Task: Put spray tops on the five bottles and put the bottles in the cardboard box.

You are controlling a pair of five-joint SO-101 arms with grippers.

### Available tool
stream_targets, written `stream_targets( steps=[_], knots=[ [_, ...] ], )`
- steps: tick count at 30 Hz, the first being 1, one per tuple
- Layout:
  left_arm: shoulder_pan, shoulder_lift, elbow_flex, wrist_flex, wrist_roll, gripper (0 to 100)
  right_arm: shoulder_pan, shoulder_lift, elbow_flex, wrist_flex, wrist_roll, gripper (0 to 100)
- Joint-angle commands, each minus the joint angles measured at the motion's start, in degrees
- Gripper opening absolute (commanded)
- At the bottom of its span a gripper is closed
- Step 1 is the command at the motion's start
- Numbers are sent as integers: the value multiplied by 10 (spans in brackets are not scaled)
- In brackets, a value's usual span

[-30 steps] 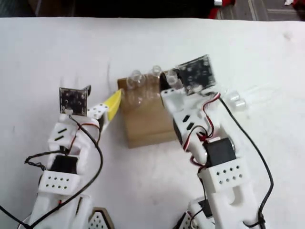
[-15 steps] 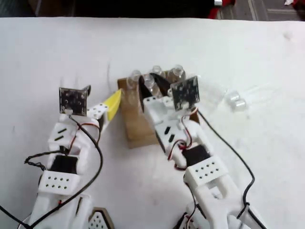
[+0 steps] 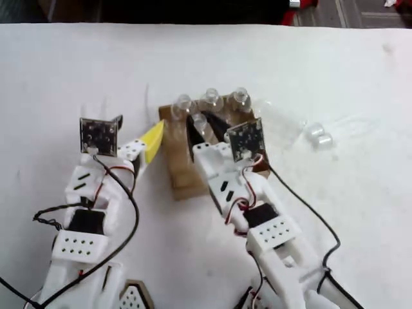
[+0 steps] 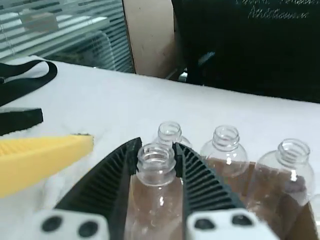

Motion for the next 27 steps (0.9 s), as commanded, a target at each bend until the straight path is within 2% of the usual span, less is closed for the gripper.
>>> stream_targets(
  steps=[1,14,27],
  knots=[
    [6,-18,-6,-15,-7,293,-1,38,-8,-42,-5,16],
    [6,-18,-6,-15,-7,293,4,192,-9,-204,-4,16],
    [6,-18,-6,-15,-7,293,2,206,11,-212,-4,19]
  ],
)
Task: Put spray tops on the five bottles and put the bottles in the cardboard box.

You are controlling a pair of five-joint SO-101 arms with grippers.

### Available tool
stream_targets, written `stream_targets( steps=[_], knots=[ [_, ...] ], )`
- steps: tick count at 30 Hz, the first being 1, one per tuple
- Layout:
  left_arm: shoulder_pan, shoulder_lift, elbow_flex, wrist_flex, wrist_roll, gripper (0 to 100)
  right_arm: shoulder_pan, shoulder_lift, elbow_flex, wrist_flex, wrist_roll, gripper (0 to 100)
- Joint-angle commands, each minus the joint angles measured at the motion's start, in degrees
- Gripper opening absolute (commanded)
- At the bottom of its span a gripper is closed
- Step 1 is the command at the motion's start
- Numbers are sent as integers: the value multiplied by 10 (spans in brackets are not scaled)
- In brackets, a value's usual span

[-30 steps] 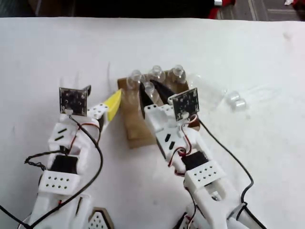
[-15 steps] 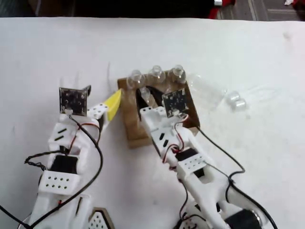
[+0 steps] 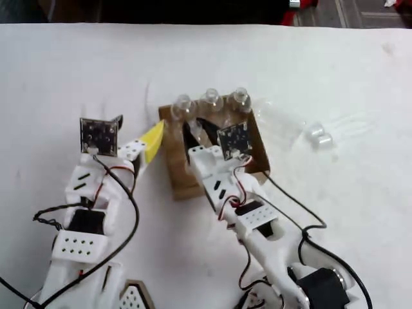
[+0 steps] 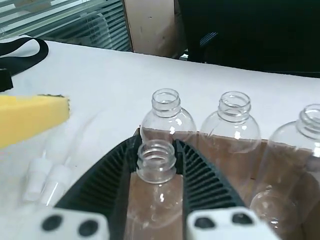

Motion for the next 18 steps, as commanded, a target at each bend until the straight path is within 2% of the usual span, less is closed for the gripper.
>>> stream_targets(
  steps=[1,8,18],
  knots=[
    [5,-18,-6,-15,-7,293,3,-1,1,-10,-4,19],
    [5,-18,-6,-15,-7,293,0,-1,3,-7,-4,152],
    [5,-18,-6,-15,-8,293,-2,-2,2,-10,-4,159]
  ],
)
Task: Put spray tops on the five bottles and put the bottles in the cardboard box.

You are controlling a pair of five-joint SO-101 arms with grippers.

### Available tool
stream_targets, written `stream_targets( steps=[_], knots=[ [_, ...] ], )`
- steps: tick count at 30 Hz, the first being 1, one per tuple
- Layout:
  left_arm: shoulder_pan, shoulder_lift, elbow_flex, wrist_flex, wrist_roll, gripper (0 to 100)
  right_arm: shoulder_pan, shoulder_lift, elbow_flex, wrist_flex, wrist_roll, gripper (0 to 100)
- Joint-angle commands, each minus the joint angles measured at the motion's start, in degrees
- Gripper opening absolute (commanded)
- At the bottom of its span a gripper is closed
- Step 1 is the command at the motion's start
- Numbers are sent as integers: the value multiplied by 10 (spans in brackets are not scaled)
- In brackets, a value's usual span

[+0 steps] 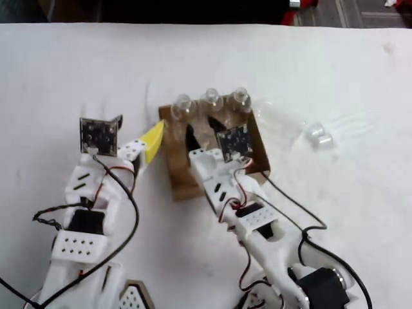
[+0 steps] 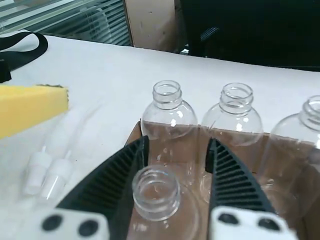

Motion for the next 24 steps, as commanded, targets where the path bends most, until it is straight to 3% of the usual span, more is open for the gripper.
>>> stream_targets(
  steps=[1,7,12,19,24],
  knots=[
    [6,-18,-6,-15,-8,293,0,-3,-4,-7,-4,159],
    [6,-18,-6,-15,-8,293,0,-16,-7,-7,-8,159],
    [6,-18,-6,-15,-8,293,-9,-125,-4,12,-9,159],
    [6,-18,-6,-15,-8,293,3,-336,-18,203,-4,159],
    [6,-18,-6,-15,-8,293,108,-448,-142,418,-10,140]
  ],
)
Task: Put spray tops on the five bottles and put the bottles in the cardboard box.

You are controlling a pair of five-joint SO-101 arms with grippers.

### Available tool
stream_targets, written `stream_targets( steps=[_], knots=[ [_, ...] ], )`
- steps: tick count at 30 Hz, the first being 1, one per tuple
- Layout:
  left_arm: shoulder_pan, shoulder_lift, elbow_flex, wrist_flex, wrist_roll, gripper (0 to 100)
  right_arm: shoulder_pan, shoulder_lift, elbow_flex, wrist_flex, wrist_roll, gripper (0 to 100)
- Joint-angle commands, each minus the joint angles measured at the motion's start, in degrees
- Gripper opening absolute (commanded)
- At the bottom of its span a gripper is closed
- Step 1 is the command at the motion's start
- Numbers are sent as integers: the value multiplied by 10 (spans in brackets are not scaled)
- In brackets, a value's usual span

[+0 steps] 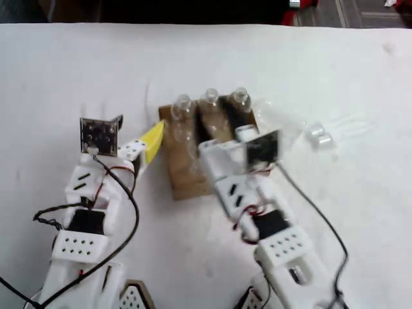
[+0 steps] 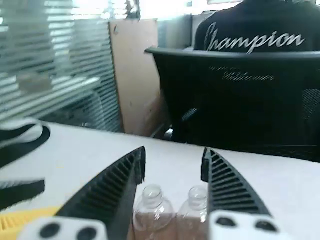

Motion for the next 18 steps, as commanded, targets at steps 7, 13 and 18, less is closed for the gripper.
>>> stream_targets(
  steps=[7,13,18],
  knots=[
    [5,-18,-6,-15,-8,293,236,-5,-309,342,0,55],
    [5,-18,-4,-15,-8,293,314,160,-394,360,46,105],
    [5,-18,-4,-15,-8,293,308,341,-501,440,197,108]
  ],
)
